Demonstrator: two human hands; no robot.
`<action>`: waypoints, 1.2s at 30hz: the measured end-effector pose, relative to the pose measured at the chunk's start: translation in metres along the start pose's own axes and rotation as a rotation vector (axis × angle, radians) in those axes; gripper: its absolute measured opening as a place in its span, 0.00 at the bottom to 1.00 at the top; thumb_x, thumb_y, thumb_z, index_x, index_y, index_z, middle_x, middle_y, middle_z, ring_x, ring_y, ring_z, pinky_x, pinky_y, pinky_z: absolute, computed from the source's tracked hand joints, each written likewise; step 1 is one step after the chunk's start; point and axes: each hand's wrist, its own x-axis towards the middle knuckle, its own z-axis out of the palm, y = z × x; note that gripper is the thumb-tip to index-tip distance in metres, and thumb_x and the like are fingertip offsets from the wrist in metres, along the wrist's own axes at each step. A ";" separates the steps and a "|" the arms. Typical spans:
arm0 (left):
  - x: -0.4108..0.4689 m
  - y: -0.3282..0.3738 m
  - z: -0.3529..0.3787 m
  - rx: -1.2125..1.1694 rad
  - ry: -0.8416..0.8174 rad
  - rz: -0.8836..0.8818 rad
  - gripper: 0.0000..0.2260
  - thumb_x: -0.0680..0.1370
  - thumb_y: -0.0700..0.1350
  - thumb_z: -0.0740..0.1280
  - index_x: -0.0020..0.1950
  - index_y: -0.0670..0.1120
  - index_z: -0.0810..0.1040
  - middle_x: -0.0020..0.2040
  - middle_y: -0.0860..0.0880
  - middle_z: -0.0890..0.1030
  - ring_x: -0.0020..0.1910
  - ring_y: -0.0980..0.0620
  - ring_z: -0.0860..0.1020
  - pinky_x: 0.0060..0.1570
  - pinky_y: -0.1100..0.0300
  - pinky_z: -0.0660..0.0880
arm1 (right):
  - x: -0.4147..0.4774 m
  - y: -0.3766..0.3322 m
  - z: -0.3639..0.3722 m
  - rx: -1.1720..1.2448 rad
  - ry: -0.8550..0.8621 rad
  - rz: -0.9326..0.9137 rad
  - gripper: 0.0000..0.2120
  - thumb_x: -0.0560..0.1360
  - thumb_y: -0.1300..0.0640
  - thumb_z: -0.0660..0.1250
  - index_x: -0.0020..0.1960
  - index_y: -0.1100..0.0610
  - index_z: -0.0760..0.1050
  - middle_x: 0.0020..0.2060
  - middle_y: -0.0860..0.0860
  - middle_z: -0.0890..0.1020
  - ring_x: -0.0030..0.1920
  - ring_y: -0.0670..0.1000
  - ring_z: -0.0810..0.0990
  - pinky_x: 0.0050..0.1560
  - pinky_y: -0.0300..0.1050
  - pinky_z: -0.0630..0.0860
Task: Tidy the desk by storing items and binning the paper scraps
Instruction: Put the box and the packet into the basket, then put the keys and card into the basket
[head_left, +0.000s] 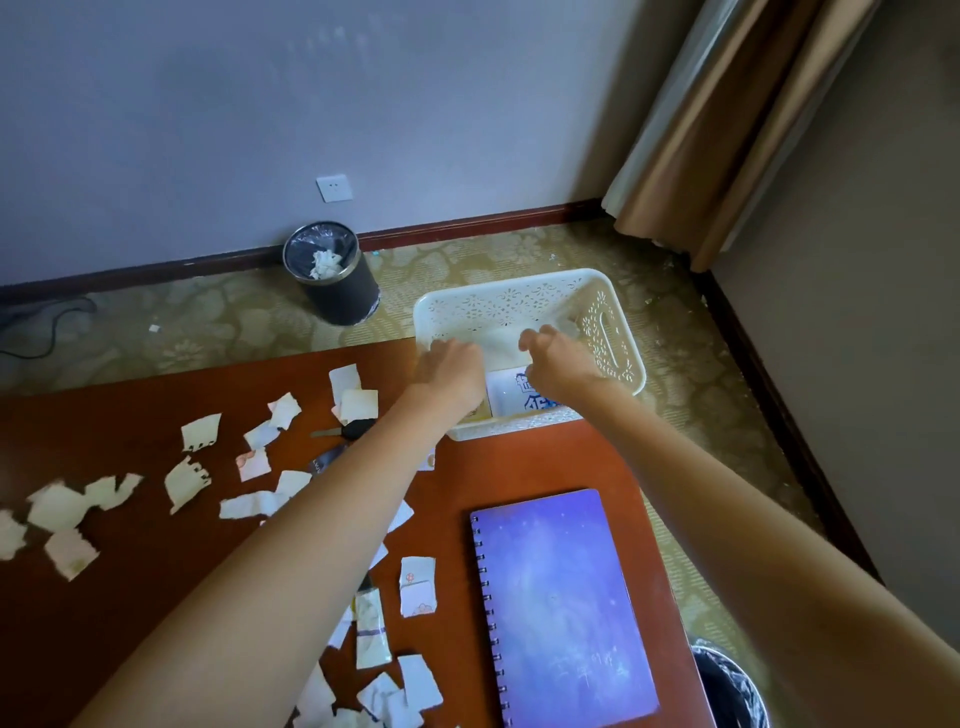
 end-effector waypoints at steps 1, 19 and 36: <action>-0.009 -0.004 -0.008 -0.084 0.055 -0.020 0.11 0.79 0.35 0.58 0.60 0.37 0.74 0.57 0.40 0.77 0.56 0.42 0.76 0.45 0.56 0.71 | -0.007 -0.011 -0.002 0.029 0.073 -0.006 0.17 0.76 0.66 0.57 0.63 0.61 0.69 0.60 0.59 0.73 0.56 0.62 0.76 0.54 0.52 0.73; -0.076 -0.157 0.071 -0.545 0.054 -0.382 0.11 0.78 0.38 0.63 0.59 0.38 0.76 0.57 0.40 0.79 0.56 0.43 0.77 0.50 0.56 0.75 | -0.043 -0.160 0.108 0.196 -0.062 -0.225 0.17 0.78 0.68 0.55 0.66 0.62 0.68 0.63 0.60 0.68 0.57 0.63 0.76 0.56 0.53 0.75; -0.083 -0.173 0.083 -0.620 0.042 -0.271 0.26 0.75 0.41 0.69 0.71 0.43 0.65 0.69 0.42 0.66 0.68 0.43 0.69 0.64 0.55 0.71 | -0.058 -0.174 0.091 0.283 0.093 -0.219 0.10 0.78 0.69 0.54 0.55 0.67 0.71 0.50 0.63 0.78 0.48 0.63 0.77 0.43 0.51 0.71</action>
